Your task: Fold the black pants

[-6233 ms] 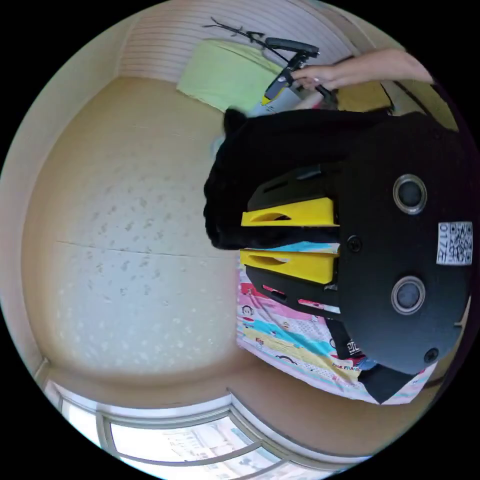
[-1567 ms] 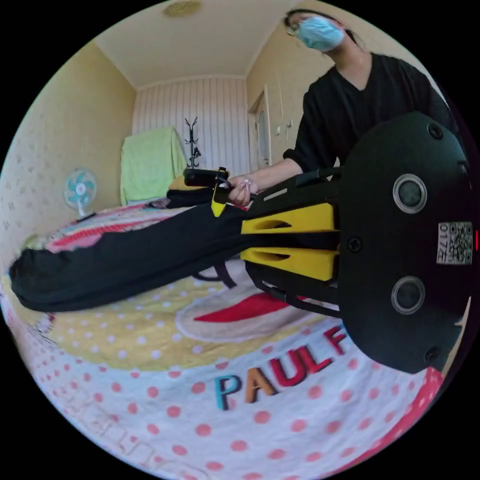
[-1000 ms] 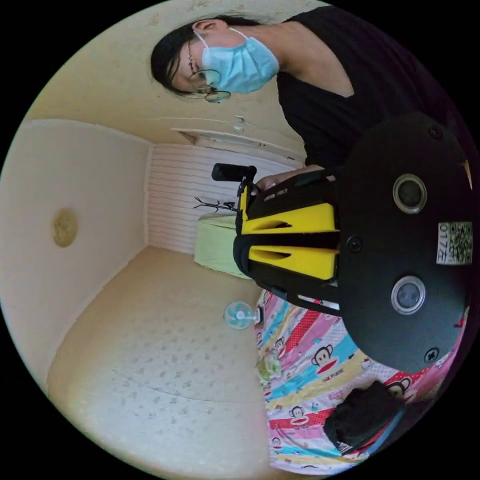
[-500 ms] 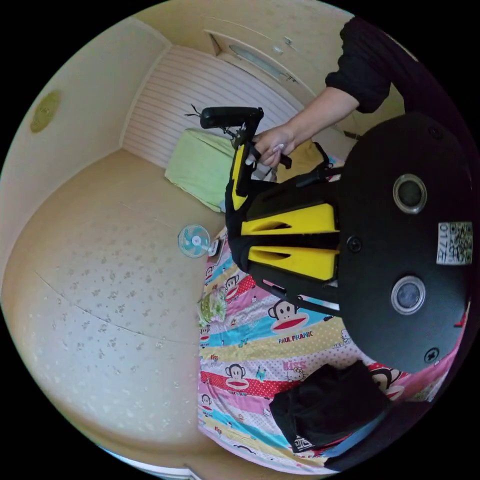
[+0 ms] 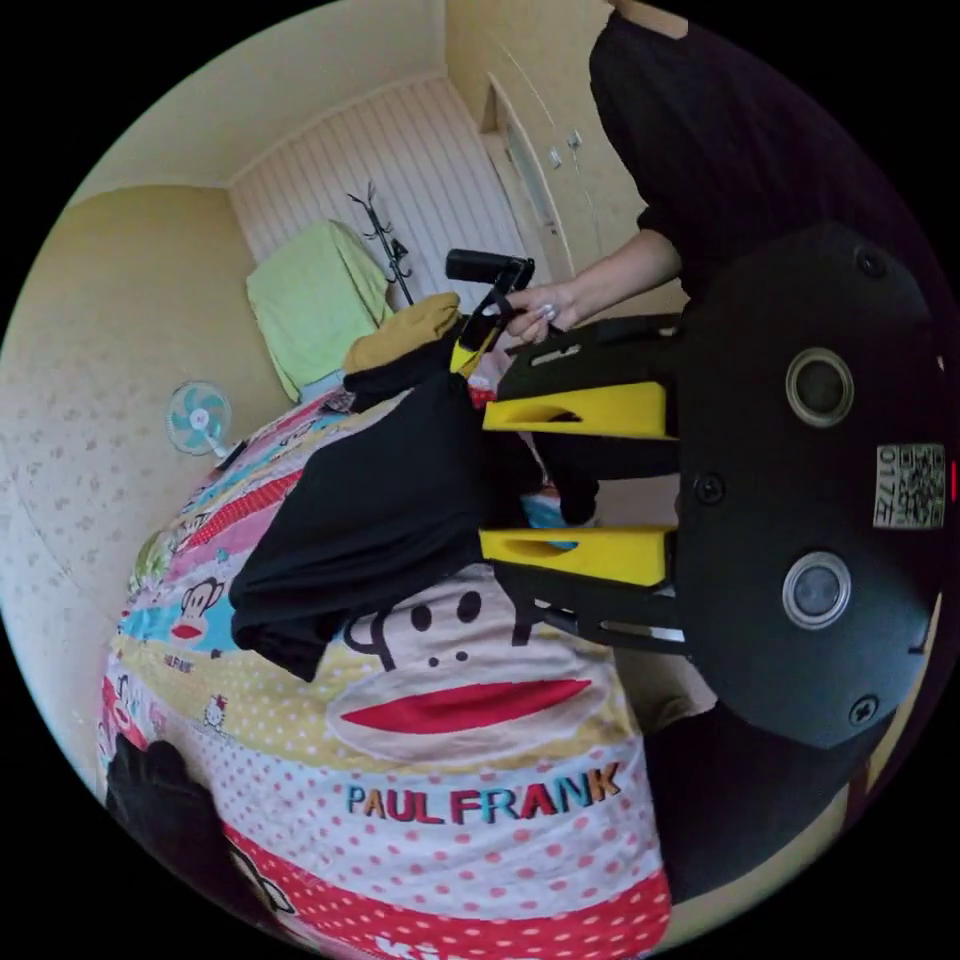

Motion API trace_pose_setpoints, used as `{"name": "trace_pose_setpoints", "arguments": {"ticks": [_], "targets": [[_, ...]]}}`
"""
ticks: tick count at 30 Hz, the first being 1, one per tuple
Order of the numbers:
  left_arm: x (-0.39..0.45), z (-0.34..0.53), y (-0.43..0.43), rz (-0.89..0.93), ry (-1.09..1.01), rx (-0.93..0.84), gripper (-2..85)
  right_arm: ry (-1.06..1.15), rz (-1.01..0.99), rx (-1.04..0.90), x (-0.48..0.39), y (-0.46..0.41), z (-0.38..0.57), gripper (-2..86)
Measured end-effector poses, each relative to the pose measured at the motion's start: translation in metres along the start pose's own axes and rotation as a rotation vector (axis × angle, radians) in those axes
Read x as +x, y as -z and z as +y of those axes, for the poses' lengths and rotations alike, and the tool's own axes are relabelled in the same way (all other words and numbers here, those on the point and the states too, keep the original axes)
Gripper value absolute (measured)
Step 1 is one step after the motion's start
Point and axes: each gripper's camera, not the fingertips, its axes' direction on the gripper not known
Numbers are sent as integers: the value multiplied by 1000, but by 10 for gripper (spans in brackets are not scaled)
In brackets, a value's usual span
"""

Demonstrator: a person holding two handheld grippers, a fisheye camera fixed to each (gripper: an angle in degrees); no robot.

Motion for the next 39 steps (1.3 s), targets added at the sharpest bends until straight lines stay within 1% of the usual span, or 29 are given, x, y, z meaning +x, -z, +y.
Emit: {"name": "trace_pose_setpoints", "arguments": {"ticks": [1,3,5,6,7,8,9,10,11,12,13,15,17,20,22,23,27,28,29,30,31,32,33,34,35,36,39], "targets": [[-2,-6,8,14,11,27,137,-33,-25,43,12,12,-17,154],[-13,-39,34,16,50,161,142,-44,-68,51,27,14,-51,181],[-31,-68,32,-16,112,184,155,-69,-91,15,41,-3,-82,202],[-47,-87,16,-18,167,130,170,-91,-93,-31,51,-24,-96,211],[-56,-95,3,-4,198,79,172,-133,-84,-132,62,-56,-104,218],[-74,-106,-30,54,267,-67,177,-166,-102,-212,68,-76,-105,217],[-84,-107,-68,166,306,-227,169,-196,-139,-237,71,-98,-99,215],[-84,-104,-78,202,299,-232,165,-233,-115,-176,67,-94,-91,193],[-80,-94,-79,186,307,-161,150,-244,-116,-188,66,-94,-88,182],[-72,-85,-79,146,304,-134,135,-248,-169,-254,62,-95,-82,156],[-67,-82,-79,133,299,-139,129,-234,-228,-291,58,-92,-72,135],[-42,-66,-79,125,282,-167,110,-198,-261,-310,52,-80,-57,116],[-14,-60,-77,108,242,-145,107,-175,-285,-261,50,-58,-50,103],[46,-81,-75,72,100,-66,104,-86,-297,-154,43,-10,-72,92],[86,-108,-79,33,-23,-29,104,44,-182,-94,29,32,-103,89],[110,-127,-87,20,-94,-14,104,72,-147,-81,27,43,-110,89],[165,-178,-142,83,-206,24,112,115,42,8,50,102,-138,99],[171,-182,-154,81,-227,22,115,95,147,6,64,110,-137,113],[177,-190,-183,56,-247,-21,128,61,216,-7,72,111,-135,121],[175,-194,-215,18,-219,-120,136,-46,368,-52,92,111,-129,131],[172,-193,-230,-13,-190,-174,136,-162,521,-65,106,110,-117,137],[163,-184,-249,-91,-132,-231,136,-183,583,-50,108,110,-108,138],[154,-166,-257,-143,-113,-243,136,-195,662,2,104,110,-90,139],[150,-156,-258,-160,-116,-244,135,-191,708,51,94,106,-74,139],[139,-134,-257,-208,-114,-252,133,-181,726,60,88,103,-68,139],[127,-114,-251,-261,-102,-262,130,-159,765,58,75,92,-59,140],[97,-77,-218,-316,-75,-267,117,-88,827,43,37,57,-53,141]]}}
